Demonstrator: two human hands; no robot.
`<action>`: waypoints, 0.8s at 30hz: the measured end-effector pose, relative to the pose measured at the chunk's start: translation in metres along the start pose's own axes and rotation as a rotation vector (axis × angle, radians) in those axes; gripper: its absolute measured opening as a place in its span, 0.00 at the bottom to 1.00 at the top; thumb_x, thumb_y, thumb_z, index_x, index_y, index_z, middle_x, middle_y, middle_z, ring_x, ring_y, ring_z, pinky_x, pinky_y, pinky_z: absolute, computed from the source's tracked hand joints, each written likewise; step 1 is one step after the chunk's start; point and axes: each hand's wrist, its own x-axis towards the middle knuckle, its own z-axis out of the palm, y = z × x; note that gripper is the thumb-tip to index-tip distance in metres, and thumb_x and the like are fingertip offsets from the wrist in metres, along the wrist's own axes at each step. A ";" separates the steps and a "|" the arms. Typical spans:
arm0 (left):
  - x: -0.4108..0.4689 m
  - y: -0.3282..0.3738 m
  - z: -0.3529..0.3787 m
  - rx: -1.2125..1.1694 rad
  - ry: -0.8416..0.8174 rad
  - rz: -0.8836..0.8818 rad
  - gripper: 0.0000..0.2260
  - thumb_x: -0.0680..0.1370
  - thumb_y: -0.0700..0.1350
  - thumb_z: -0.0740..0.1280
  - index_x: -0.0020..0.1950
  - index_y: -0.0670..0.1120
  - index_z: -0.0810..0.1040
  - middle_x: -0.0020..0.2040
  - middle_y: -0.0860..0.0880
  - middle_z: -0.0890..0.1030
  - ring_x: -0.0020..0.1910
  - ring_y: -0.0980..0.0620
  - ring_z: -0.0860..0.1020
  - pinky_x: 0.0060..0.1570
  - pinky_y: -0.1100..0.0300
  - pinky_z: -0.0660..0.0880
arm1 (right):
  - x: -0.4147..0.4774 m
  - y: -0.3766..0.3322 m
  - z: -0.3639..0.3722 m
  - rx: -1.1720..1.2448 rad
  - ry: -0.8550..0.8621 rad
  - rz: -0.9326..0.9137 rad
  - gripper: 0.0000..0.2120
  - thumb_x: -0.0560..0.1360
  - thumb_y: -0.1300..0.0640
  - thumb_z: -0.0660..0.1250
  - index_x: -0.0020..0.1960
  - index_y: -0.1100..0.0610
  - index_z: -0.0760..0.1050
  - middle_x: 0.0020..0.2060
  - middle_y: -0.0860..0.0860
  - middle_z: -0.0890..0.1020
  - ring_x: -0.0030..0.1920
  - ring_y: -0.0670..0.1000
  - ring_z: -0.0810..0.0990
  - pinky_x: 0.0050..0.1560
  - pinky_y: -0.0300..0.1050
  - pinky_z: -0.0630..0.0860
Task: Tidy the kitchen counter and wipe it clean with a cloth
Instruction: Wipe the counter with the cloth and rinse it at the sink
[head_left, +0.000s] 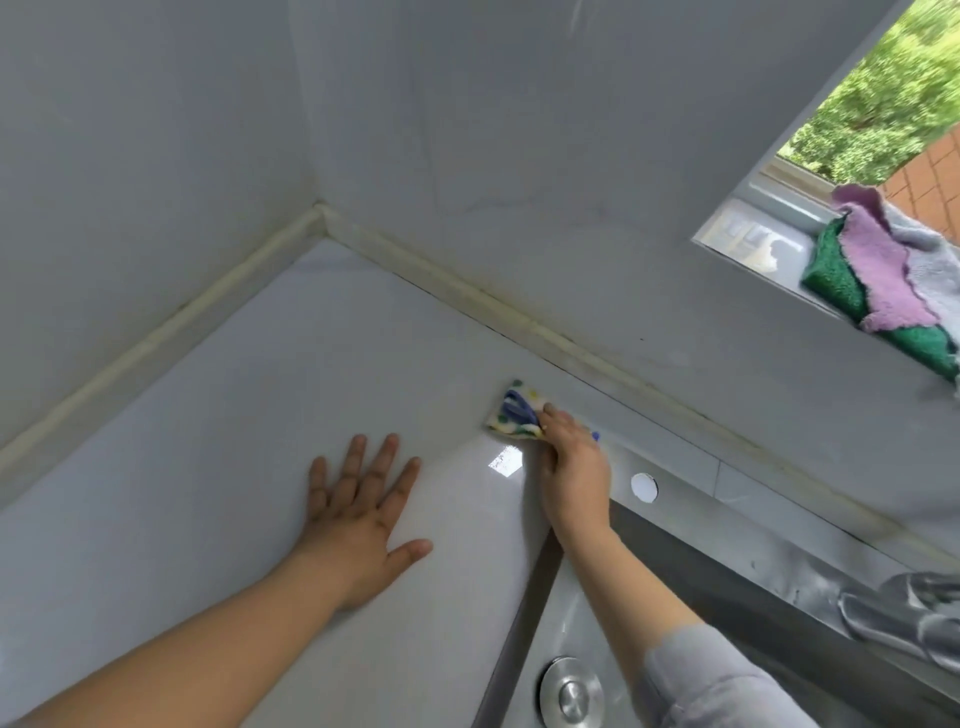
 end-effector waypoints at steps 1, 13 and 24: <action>-0.002 0.000 -0.001 -0.016 -0.033 -0.011 0.39 0.66 0.73 0.34 0.72 0.58 0.27 0.72 0.52 0.23 0.72 0.43 0.25 0.69 0.38 0.31 | -0.016 -0.008 -0.001 0.001 0.008 -0.001 0.26 0.61 0.77 0.63 0.54 0.58 0.81 0.53 0.53 0.83 0.56 0.51 0.77 0.56 0.31 0.65; -0.123 -0.032 -0.015 -0.080 -0.128 0.032 0.33 0.81 0.59 0.53 0.79 0.50 0.42 0.79 0.51 0.40 0.78 0.47 0.40 0.74 0.45 0.44 | -0.220 -0.084 0.006 0.140 -0.144 0.154 0.21 0.76 0.68 0.63 0.63 0.50 0.77 0.63 0.38 0.71 0.66 0.39 0.67 0.63 0.21 0.51; -0.263 -0.077 0.053 -0.065 -0.196 0.078 0.33 0.81 0.59 0.52 0.79 0.50 0.39 0.77 0.50 0.32 0.76 0.48 0.34 0.75 0.48 0.39 | -0.374 -0.156 0.004 0.033 -0.186 0.190 0.20 0.72 0.62 0.60 0.61 0.50 0.79 0.62 0.45 0.79 0.64 0.45 0.74 0.65 0.34 0.63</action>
